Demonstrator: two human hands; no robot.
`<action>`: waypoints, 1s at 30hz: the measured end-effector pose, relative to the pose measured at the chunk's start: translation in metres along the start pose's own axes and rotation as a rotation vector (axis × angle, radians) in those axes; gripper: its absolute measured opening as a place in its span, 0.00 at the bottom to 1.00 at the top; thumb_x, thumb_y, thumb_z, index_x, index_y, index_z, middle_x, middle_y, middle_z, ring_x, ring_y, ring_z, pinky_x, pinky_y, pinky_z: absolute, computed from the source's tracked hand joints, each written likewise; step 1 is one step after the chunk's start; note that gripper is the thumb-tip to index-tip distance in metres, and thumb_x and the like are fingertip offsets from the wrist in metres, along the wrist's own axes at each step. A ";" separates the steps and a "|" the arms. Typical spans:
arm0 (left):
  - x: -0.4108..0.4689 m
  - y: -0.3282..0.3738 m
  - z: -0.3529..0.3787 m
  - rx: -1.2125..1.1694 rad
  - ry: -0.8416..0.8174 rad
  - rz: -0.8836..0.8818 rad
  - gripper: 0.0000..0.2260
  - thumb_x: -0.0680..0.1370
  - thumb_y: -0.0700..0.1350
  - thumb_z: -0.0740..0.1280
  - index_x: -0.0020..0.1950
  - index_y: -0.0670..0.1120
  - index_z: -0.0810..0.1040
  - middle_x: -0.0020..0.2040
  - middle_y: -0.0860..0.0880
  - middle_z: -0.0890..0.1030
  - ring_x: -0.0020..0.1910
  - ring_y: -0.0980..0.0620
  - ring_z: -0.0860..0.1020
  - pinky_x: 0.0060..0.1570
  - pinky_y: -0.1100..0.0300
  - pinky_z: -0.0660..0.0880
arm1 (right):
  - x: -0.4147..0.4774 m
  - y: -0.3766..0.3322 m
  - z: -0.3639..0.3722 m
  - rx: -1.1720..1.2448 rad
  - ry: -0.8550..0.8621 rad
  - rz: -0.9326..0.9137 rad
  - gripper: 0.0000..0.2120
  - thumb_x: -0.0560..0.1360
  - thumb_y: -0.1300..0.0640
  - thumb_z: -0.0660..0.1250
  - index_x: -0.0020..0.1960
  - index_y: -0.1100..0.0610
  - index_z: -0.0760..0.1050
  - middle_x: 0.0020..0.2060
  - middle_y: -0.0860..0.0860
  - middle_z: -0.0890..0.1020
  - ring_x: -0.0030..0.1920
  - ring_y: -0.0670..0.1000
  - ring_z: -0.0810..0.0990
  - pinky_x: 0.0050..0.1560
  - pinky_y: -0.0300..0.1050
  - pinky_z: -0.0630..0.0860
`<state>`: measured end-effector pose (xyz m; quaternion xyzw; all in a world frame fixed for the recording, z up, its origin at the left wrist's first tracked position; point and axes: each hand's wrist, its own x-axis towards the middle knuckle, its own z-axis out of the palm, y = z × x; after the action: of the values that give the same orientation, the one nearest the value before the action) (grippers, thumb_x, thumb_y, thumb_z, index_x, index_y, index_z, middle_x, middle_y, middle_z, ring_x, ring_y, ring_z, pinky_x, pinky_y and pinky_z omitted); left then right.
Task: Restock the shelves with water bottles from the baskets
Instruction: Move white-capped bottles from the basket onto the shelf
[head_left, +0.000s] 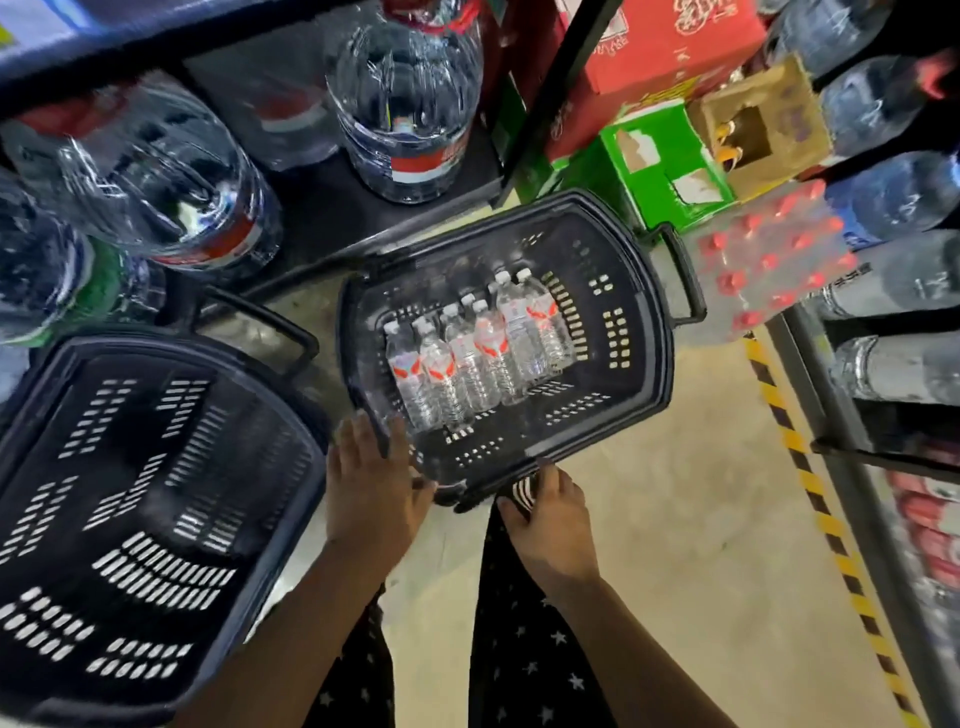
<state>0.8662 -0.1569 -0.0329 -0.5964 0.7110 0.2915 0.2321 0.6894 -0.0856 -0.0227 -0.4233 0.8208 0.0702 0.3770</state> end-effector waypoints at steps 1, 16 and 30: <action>0.007 0.008 -0.001 -0.008 0.036 0.004 0.41 0.73 0.61 0.68 0.77 0.42 0.58 0.74 0.30 0.59 0.72 0.30 0.60 0.69 0.38 0.62 | 0.012 0.007 -0.008 0.006 -0.010 -0.003 0.29 0.75 0.45 0.66 0.70 0.59 0.65 0.63 0.57 0.73 0.64 0.59 0.70 0.63 0.51 0.69; 0.098 0.131 0.045 -0.173 -0.076 -0.267 0.39 0.77 0.67 0.54 0.79 0.47 0.44 0.79 0.38 0.48 0.78 0.39 0.46 0.75 0.44 0.51 | 0.243 0.075 -0.077 -0.275 -0.133 -0.096 0.30 0.75 0.44 0.67 0.68 0.61 0.64 0.62 0.61 0.73 0.64 0.62 0.71 0.61 0.51 0.70; 0.203 0.058 0.132 -0.134 0.039 -0.252 0.38 0.75 0.69 0.47 0.75 0.43 0.61 0.70 0.31 0.68 0.69 0.31 0.67 0.63 0.35 0.67 | 0.379 0.070 0.063 -0.190 -0.095 -0.063 0.38 0.70 0.37 0.68 0.69 0.61 0.65 0.62 0.57 0.75 0.64 0.59 0.73 0.62 0.52 0.72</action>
<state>0.7704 -0.2039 -0.2579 -0.7007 0.6136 0.2954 0.2127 0.5370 -0.2569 -0.3387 -0.4792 0.7778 0.1558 0.3757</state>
